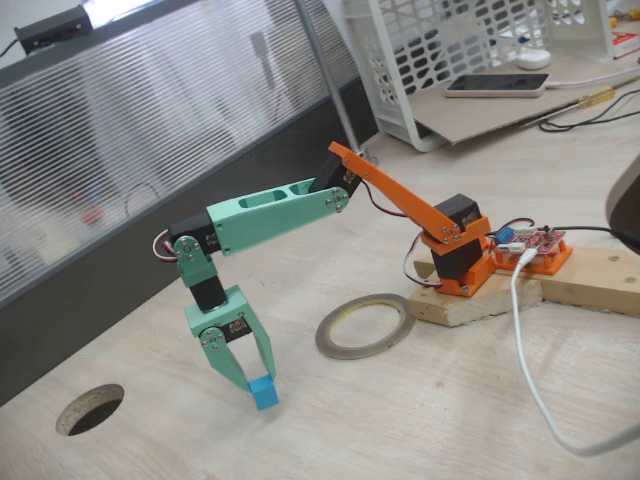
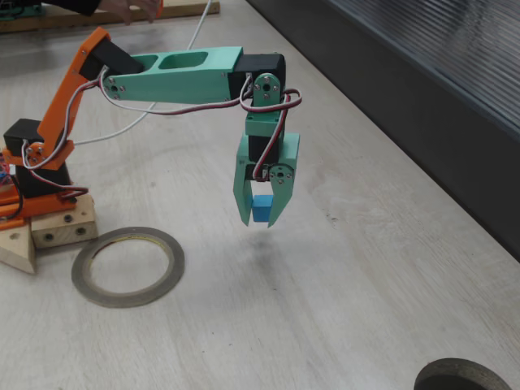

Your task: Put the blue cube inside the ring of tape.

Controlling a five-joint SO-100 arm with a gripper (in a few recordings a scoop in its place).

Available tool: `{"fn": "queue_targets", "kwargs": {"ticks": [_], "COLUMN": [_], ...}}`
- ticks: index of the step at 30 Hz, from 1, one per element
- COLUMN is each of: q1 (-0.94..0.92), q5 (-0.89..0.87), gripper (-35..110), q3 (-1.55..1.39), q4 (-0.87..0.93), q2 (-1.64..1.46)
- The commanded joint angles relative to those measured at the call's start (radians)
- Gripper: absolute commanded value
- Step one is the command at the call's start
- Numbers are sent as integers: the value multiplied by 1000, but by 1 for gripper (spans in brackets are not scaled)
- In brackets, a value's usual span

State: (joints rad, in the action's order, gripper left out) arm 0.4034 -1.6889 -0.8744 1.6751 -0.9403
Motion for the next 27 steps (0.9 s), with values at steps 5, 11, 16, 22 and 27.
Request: {"fn": "queue_targets", "kwargs": {"ticks": [5,11,16,22,27], "q1": [-187,-396,-568,-680,-681], "q5": [-14,-11,-8,-6,-6], "gripper": [4,4,4,4,4], "q3": [-92,-95,-95,-95,-98], "q4": [15,15,15,15,23], "q2": [-67,-127,-130,-130,-132]}}
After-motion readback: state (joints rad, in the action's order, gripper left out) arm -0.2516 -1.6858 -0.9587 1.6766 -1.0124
